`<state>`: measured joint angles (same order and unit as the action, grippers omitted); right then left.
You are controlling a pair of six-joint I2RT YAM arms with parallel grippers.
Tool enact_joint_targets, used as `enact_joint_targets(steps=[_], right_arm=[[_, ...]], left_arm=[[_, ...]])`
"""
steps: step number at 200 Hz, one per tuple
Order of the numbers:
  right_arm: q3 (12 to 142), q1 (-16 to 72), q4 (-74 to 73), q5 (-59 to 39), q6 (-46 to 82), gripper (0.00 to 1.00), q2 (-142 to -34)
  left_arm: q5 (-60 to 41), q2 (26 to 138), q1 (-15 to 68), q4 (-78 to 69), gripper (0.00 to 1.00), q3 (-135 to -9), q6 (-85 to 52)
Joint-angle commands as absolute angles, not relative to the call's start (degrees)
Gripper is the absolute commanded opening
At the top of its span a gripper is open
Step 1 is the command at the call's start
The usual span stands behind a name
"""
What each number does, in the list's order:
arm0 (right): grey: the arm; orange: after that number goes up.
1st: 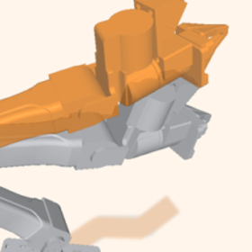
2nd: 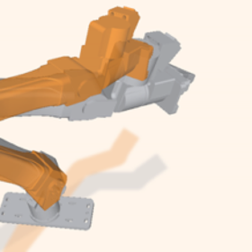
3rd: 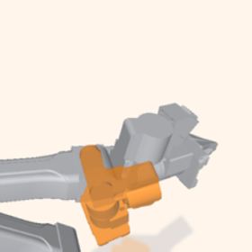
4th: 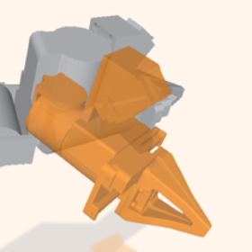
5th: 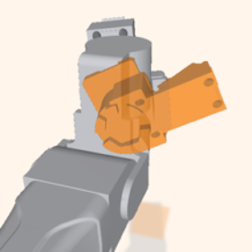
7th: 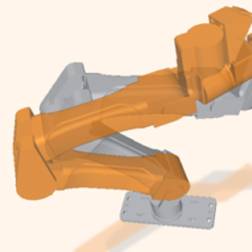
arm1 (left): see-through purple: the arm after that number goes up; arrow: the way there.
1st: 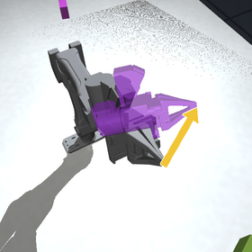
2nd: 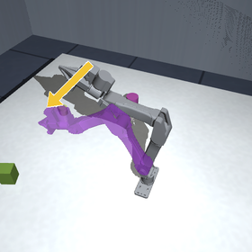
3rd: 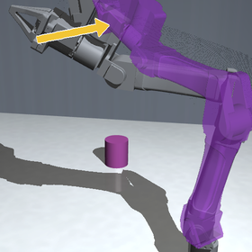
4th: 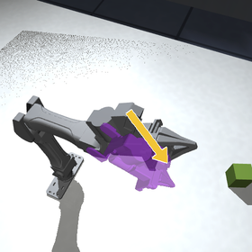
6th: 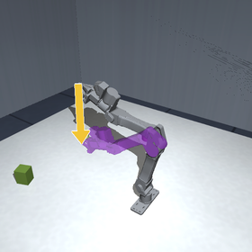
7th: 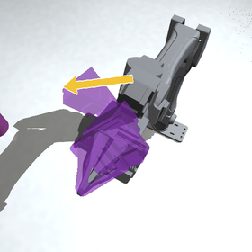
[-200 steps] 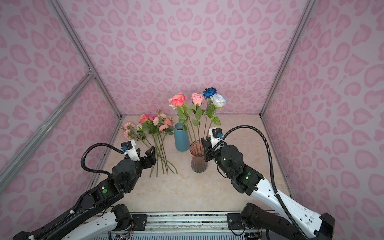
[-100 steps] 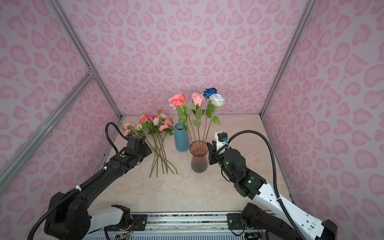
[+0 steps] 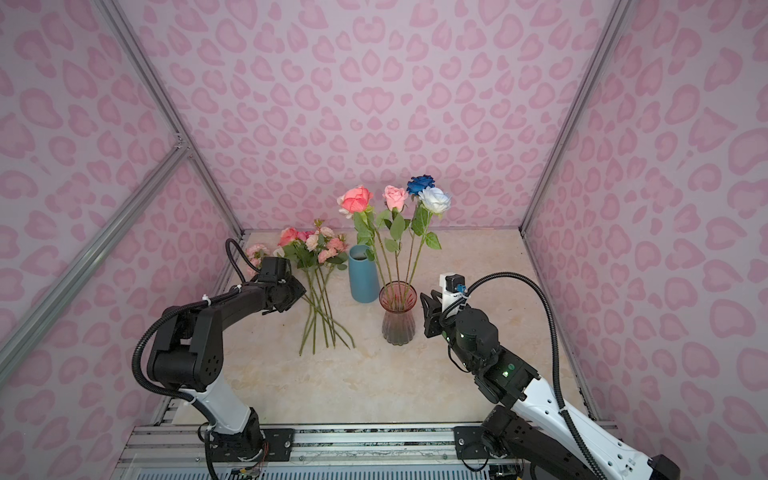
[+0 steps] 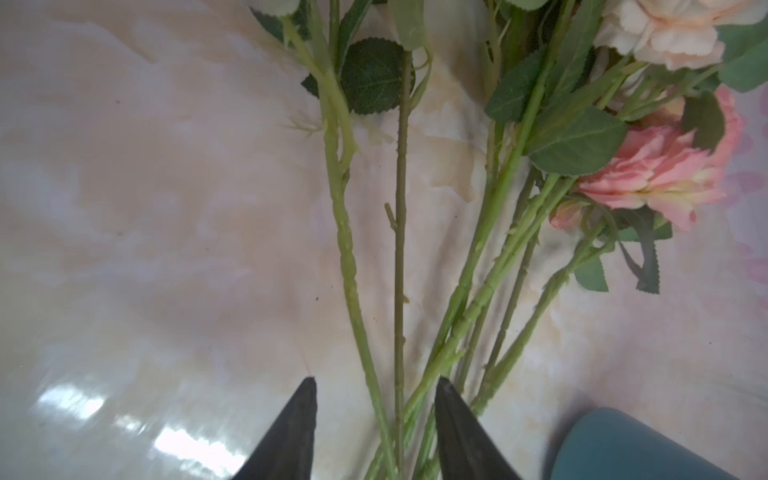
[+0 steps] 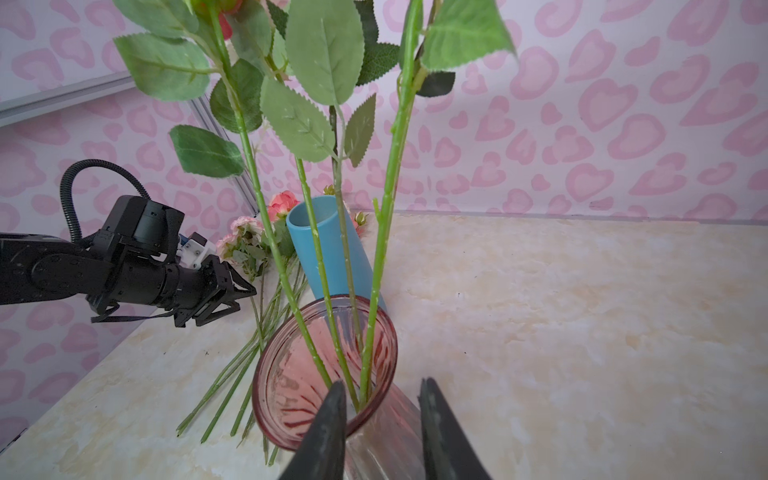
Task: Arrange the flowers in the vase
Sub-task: 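Reach the left gripper to the pile stems while the right gripper backs away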
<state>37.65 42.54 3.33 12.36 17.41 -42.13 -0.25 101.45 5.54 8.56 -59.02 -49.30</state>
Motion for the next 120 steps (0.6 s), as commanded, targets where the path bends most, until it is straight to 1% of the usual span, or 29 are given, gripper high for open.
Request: enact_joint_targets(steps=[1, 26, 28, 32, 50, 59, 67, 87, 120], right_arm=[[37.18, 41.82, 3.50, 11.63, 18.28, 0.31, -41.84], [36.86, 40.99, 3.36, 11.05, 18.37, 0.31, -41.79], [36.77, 40.94, 3.37, 11.02, 18.44, 0.31, -41.76], [36.74, 40.81, 3.33, 10.94, 18.40, 0.31, -41.77], [36.57, 40.56, 3.35, 10.73, 18.61, 0.31, -41.84], [36.48, 40.43, 3.19, 10.72, 18.70, 0.31, -42.00], [36.41, 40.34, 3.06, 10.74, 18.74, 0.31, -42.01], [36.45, 40.17, 2.50, 10.63, 19.00, 0.31, -42.40], [36.64, 40.09, 1.78, 10.29, 19.25, 0.31, -43.48]], left_arm=[[-2.28, 105.11, 4.88, 5.82, 0.43, -60.96, -49.88], [-2.38, 107.54, 4.75, 3.85, 0.37, -61.34, -50.43], [-2.37, 107.68, 4.75, 3.73, 0.34, -61.41, -50.44], [-2.38, 107.88, 4.75, 3.62, 0.31, -61.43, -50.51], [-2.40, 108.28, 4.68, 3.19, 0.22, -61.21, -50.93], [-2.36, 108.20, 4.74, 2.91, 0.16, -60.94, -51.05], [-2.35, 107.90, 4.68, 2.68, 0.14, -60.59, -51.08], [-2.41, 106.86, 4.74, 2.62, 0.12, -59.91, -50.87], [-3.41, 103.68, 4.74, 2.68, 0.13, -59.05, -50.40]])
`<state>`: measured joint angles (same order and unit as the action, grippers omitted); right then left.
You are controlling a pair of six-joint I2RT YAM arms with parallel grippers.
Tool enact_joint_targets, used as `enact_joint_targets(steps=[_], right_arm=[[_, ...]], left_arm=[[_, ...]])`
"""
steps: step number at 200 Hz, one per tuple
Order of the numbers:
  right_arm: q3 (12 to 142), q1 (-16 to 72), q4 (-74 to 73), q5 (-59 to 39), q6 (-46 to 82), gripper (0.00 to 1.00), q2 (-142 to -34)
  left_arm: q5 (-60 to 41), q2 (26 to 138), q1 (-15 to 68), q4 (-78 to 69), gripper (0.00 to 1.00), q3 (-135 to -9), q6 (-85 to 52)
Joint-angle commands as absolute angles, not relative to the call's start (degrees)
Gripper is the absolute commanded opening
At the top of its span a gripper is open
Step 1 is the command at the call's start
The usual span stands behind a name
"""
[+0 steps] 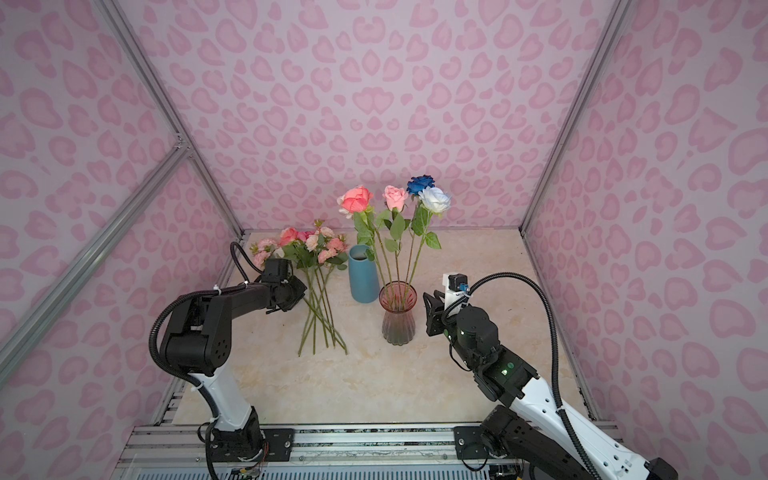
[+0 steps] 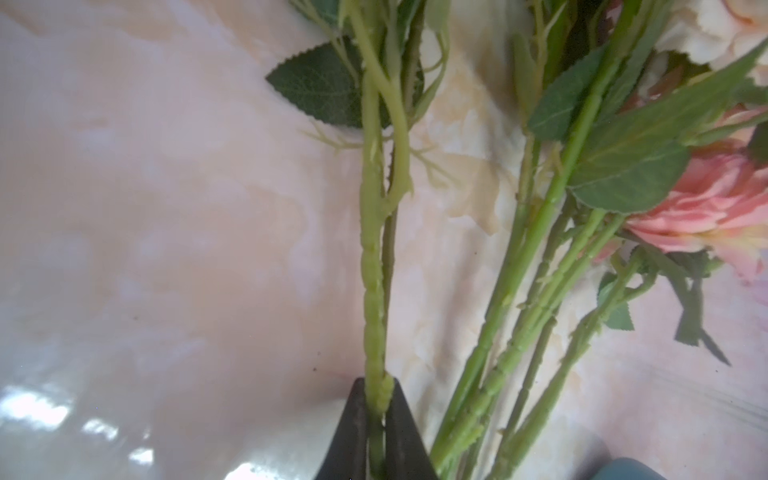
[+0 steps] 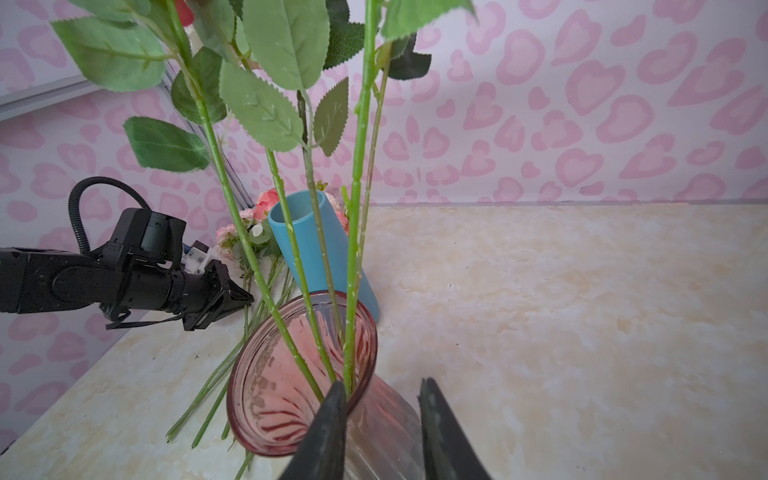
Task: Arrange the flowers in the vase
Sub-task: 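Reach the left gripper to the pile stems while the right gripper backs away, then grasp a large pink rose stem with the left gripper and lift upright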
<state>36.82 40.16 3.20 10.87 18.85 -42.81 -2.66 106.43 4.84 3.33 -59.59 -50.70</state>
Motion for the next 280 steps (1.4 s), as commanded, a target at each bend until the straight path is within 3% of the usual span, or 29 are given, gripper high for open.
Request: enact_joint_targets(steps=[1, 51, 85, 119, 165, 191, 280], right_arm=[[36.64, 40.09, 1.78, 10.29, 19.25, 0.31, -43.48], [37.22, 40.08, 0.70, 8.83, 20.07, 0.31, -45.22], [37.53, 40.08, 0.69, 8.34, 20.41, 0.31, -45.55], [38.11, 40.08, 0.62, 7.65, 20.57, 0.32, -46.33], [38.32, 40.10, 1.21, 7.88, 20.51, 0.32, -46.28], [38.32, 40.12, 1.80, 8.78, 19.95, 0.33, -45.58], [37.93, 39.91, 1.36, 9.20, 19.33, 0.33, -45.57]], left_arm=[[-3.42, 103.56, 4.70, 2.66, 0.13, -59.06, -50.42], [-3.49, 97.60, 4.79, 4.12, 0.18, -56.96, -48.63], [-3.51, 94.51, 4.80, 3.08, 0.12, -53.52, -48.08], [-5.00, 96.06, 4.76, 3.95, 0.33, -55.04, -47.18], [-2.54, 100.97, 4.75, 3.94, 0.35, -58.12, -47.88], [-2.74, 104.14, 4.73, 3.62, 0.33, -60.30, -48.04], [-2.07, 105.62, 4.74, 3.00, 0.05, -60.31, -47.60]])
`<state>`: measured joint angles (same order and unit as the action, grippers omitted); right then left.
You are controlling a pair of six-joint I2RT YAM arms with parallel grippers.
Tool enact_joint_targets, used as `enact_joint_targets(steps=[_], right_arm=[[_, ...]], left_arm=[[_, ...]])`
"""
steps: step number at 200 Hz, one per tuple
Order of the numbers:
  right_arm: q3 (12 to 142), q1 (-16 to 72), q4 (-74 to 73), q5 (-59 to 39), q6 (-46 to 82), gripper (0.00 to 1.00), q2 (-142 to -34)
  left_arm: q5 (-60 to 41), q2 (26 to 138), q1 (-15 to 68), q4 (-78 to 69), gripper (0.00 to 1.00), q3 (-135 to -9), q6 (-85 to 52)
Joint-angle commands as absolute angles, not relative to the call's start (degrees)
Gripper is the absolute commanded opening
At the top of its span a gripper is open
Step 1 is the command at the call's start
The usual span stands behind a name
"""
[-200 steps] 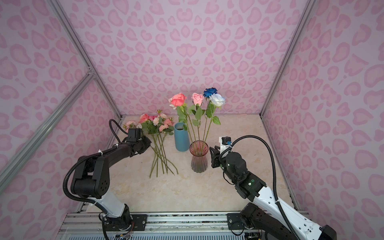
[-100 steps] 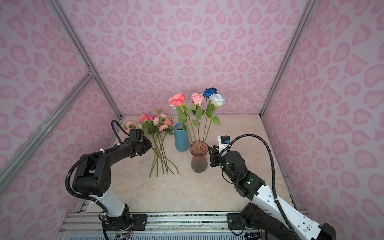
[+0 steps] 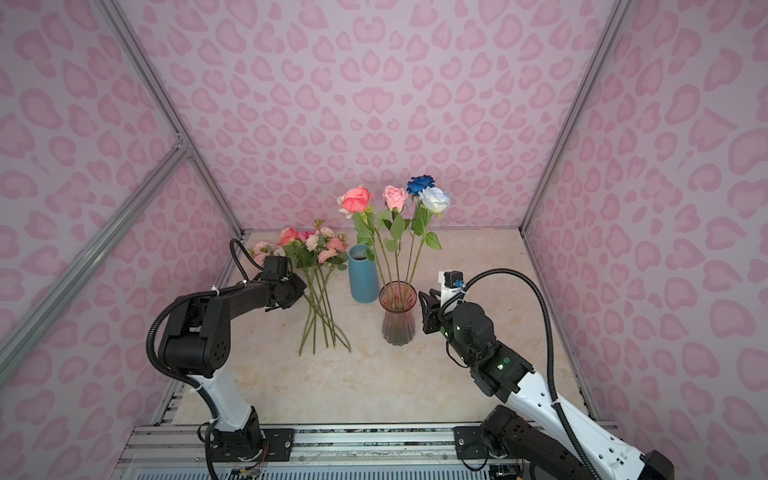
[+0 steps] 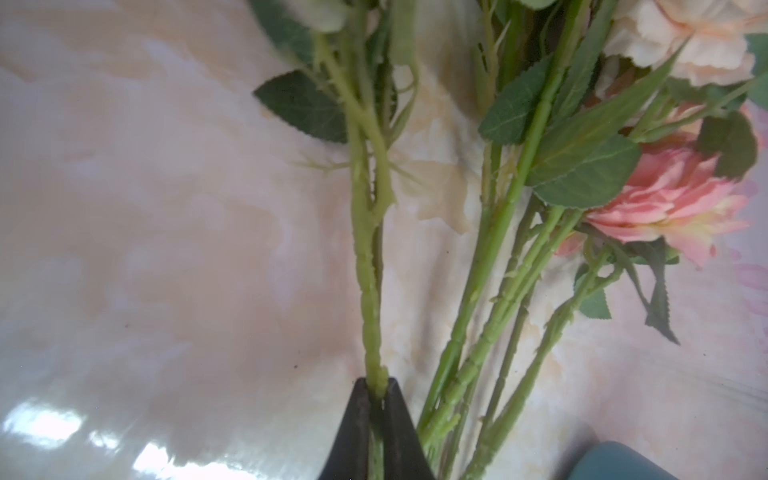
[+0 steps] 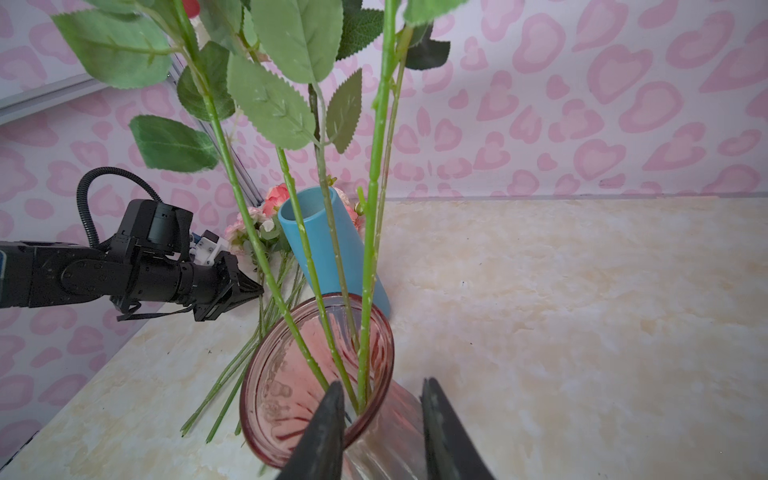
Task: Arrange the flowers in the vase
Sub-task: 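Grasp a large pink rose stem with the left gripper and lift upright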
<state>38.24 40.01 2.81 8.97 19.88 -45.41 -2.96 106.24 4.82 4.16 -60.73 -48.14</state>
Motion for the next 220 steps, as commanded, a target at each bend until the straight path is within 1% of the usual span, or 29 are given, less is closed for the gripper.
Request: enact_joint_targets(steps=[1, 56, 118, 142, 174, 220], right_arm=[[37.96, 39.97, 1.39, 9.18, 19.27, 0.33, -45.56], [37.80, 39.90, 1.38, 8.96, 19.81, 0.33, -45.18], [38.31, 39.90, 1.58, 8.34, 20.24, 0.33, -44.65], [39.09, 39.90, 1.68, 8.73, 19.98, 0.33, -44.75], [41.48, 39.90, 3.23, 8.42, 19.79, 0.33, -46.48], [41.47, 39.99, 2.58, 6.40, 22.56, 0.34, -46.76]], left_arm=[[-2.04, 105.59, 4.70, 3.04, 0.05, -60.26, -47.62], [-2.84, 100.30, 4.70, 3.49, 0.04, -58.96, -47.59], [-3.23, 89.19, 4.70, 5.79, 0.04, -56.48, -46.65], [-4.34, 82.37, 4.81, 6.59, 0.04, -55.39, -45.38], [-4.16, 69.90, 5.93, 6.37, 0.04, -53.01, -42.48], [-2.05, 55.12, 12.13, 5.42, 0.04, -53.40, -32.85]])
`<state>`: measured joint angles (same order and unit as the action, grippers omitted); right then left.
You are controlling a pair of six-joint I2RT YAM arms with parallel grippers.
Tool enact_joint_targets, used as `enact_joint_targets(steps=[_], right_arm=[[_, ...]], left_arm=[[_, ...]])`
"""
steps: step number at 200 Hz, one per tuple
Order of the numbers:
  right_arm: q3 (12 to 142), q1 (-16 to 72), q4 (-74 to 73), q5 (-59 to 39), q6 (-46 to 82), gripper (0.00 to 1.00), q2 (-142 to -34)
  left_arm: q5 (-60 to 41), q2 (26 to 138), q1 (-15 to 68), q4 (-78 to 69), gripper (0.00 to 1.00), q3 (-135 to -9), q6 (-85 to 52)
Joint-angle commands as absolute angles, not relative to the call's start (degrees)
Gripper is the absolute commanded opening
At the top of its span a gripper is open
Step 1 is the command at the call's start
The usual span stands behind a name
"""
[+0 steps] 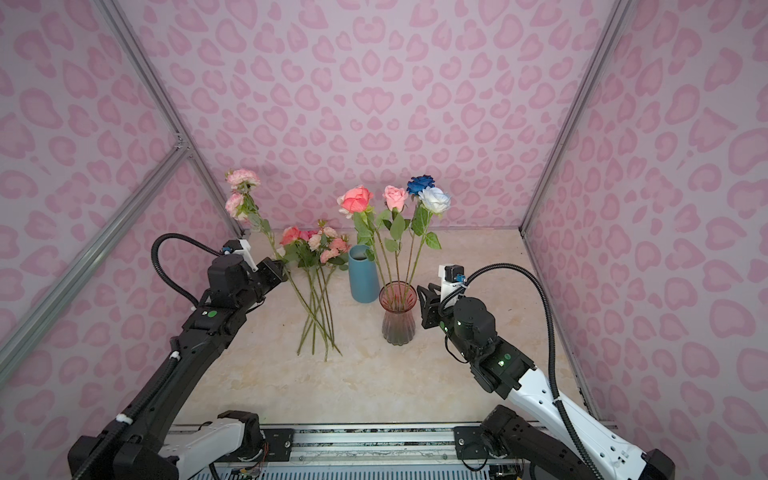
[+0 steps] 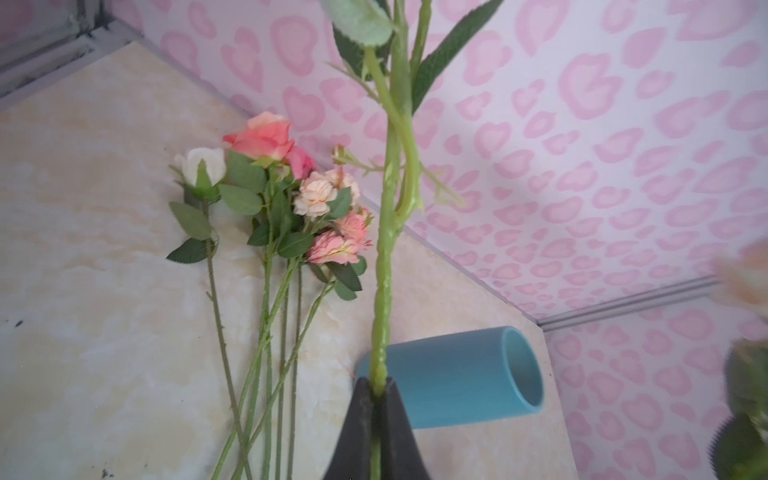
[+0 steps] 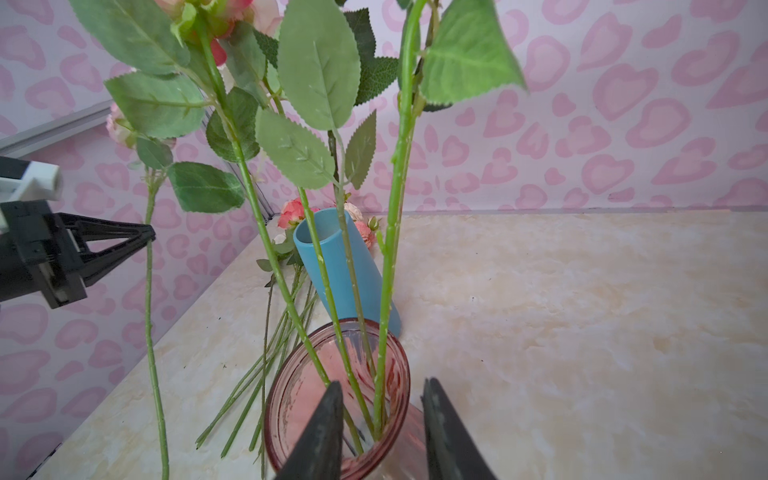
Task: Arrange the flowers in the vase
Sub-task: 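Grasp a large pink rose stem with the left gripper and lift upright, then bring the large pink rose to the right gripper and grasp its stem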
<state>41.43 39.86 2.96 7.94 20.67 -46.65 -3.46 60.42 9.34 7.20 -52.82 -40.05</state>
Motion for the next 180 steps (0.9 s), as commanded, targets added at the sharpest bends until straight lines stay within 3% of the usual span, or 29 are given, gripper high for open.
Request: enact_joint_targets(steps=[1, 43, 80, 137, 180], right_arm=[[41.48, 40.03, 2.61, 6.36, 22.53, 0.34, -46.76], [45.42, 41.48, 3.99, 2.64, 21.96, 0.37, -48.08], [50.90, 52.39, 3.15, 6.15, 16.75, 0.40, -52.40], [61.02, 62.28, 0.36, 2.78, 12.67, 0.45, -62.84], [63.75, 63.29, -4.22, -3.12, 17.67, 0.47, -68.73]], left_arm=[[-1.99, 54.85, 12.30, 5.39, 0.04, -53.42, -32.60], [-0.49, 44.13, 21.28, -0.21, 0.04, -51.41, -23.84], [-4.74, 39.54, 26.13, -2.42, 0.03, -51.65, -18.41], [-5.19, 40.79, 34.05, -7.58, 0.03, -51.47, -16.61], [-4.00, 45.19, 38.74, -14.40, 0.03, -50.52, -17.50]])
